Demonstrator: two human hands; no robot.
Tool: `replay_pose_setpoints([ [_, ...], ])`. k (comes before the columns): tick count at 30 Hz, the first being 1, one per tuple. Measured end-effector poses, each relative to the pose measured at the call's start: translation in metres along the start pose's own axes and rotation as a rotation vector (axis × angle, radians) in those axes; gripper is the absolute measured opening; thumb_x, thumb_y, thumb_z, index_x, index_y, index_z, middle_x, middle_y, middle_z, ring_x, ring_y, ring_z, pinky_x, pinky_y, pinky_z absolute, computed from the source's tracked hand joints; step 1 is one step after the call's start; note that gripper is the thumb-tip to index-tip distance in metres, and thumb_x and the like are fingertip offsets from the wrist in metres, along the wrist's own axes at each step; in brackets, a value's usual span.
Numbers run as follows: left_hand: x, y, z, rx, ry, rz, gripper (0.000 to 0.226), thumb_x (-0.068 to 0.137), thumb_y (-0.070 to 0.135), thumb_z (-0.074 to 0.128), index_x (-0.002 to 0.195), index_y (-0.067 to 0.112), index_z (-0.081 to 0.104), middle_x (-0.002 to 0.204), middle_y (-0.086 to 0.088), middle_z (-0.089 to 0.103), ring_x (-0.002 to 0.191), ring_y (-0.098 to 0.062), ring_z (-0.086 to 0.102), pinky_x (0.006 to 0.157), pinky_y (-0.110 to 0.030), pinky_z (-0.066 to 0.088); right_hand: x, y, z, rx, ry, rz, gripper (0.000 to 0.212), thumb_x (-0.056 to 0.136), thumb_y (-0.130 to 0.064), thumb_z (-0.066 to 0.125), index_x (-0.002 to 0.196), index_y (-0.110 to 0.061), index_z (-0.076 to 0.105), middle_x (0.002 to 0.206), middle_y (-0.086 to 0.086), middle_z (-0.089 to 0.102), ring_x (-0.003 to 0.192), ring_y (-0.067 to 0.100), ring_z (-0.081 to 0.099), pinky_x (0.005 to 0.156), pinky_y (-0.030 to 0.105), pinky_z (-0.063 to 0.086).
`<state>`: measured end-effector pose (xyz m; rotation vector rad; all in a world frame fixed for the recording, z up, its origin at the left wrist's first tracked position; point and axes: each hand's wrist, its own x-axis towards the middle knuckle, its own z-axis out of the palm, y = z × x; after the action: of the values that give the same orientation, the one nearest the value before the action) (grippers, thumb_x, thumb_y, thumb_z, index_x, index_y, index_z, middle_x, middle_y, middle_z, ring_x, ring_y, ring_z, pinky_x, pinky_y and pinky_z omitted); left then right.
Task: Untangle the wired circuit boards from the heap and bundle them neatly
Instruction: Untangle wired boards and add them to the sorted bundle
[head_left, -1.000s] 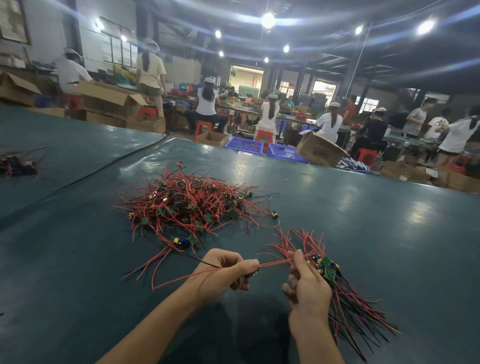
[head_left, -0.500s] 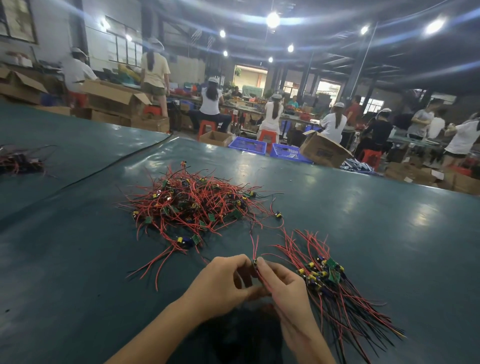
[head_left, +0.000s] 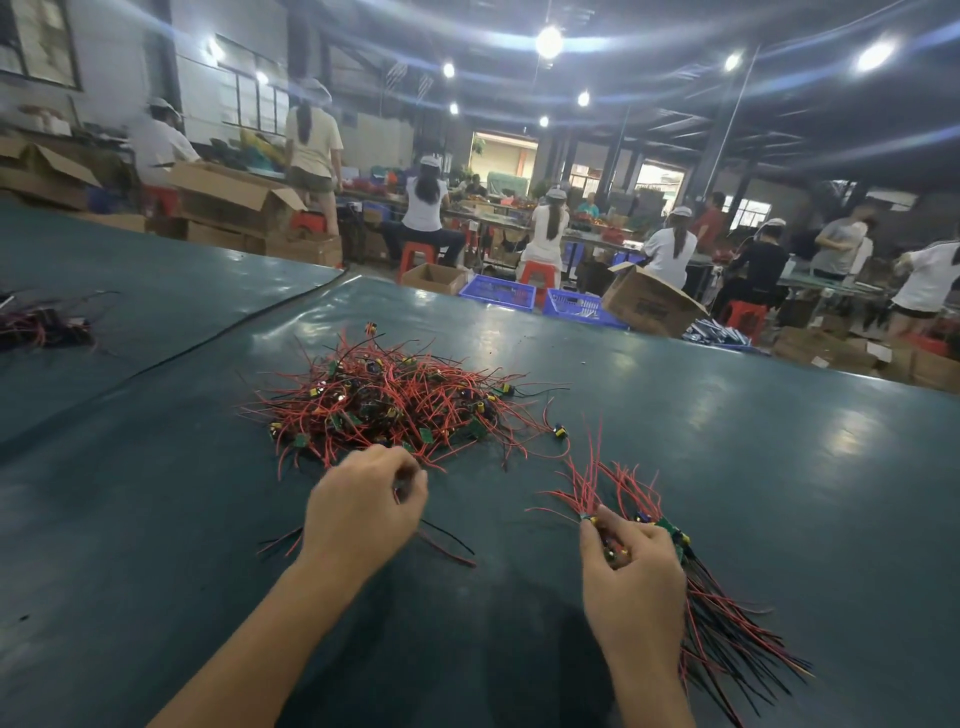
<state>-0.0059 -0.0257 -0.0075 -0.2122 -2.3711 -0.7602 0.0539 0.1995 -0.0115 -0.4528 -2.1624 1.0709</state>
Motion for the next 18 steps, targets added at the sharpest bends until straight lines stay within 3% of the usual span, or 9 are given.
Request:
replay_pose_setpoints([
  [2,0.005,-0.017,0.000,0.126,-0.084,-0.103,0.012,0.089,0.034,0.059,0.095,0.026,0.066,0.097,0.007,0.063,0.091,-0.017,0.054,0.077,-0.032,0.047,0.002,0.005,-0.003,-0.138,0.003,-0.011,0.025,0.089,-0.026,0.069,0.114,-0.022,0.073,0.093,-0.014,0.049,0.081,0.012,0.057,0.062,0.030,0.040],
  [5,0.006,-0.036,0.001,0.286,-0.272,-0.271,0.026,0.091,0.035,0.053,0.116,0.029,0.056,0.120,0.003,0.052,0.112,-0.021,0.047,0.093,-0.036,0.040,0.003,0.010,-0.006,-0.328,-0.038,-0.015,0.039,0.090,-0.027,0.067,0.128,-0.023,0.065,0.115,0.002,0.058,0.106,0.026,0.053,0.086,0.039,0.044],
  [8,0.005,-0.044,0.003,0.341,-0.362,-0.309,0.036,0.094,0.033,0.049,0.129,0.028,0.049,0.131,0.002,0.049,0.118,-0.023,0.045,0.096,-0.037,0.041,0.000,0.006,-0.002,-0.256,-0.080,-0.032,0.043,0.089,-0.029,0.068,0.130,-0.020,0.063,0.117,0.002,0.057,0.111,0.025,0.050,0.094,0.039,0.043],
  [12,0.005,-0.044,0.004,0.206,-0.315,-0.293,0.036,0.094,0.022,0.054,0.131,0.023,0.053,0.119,0.000,0.055,0.108,-0.021,0.052,0.081,-0.034,0.051,-0.011,-0.001,0.009,-0.114,-0.183,-0.097,0.044,0.090,-0.030,0.067,0.132,-0.020,0.060,0.109,-0.008,0.051,0.107,0.016,0.050,0.094,0.035,0.045],
  [18,0.004,-0.038,0.005,0.089,-0.299,-0.319,0.043,0.088,0.005,0.057,0.129,0.019,0.052,0.104,-0.003,0.052,0.092,-0.022,0.055,0.074,-0.033,0.047,-0.018,0.002,0.019,-0.034,-0.292,-0.143,0.047,0.091,-0.029,0.066,0.136,-0.021,0.056,0.110,-0.012,0.048,0.111,0.014,0.052,0.091,0.024,0.041],
])
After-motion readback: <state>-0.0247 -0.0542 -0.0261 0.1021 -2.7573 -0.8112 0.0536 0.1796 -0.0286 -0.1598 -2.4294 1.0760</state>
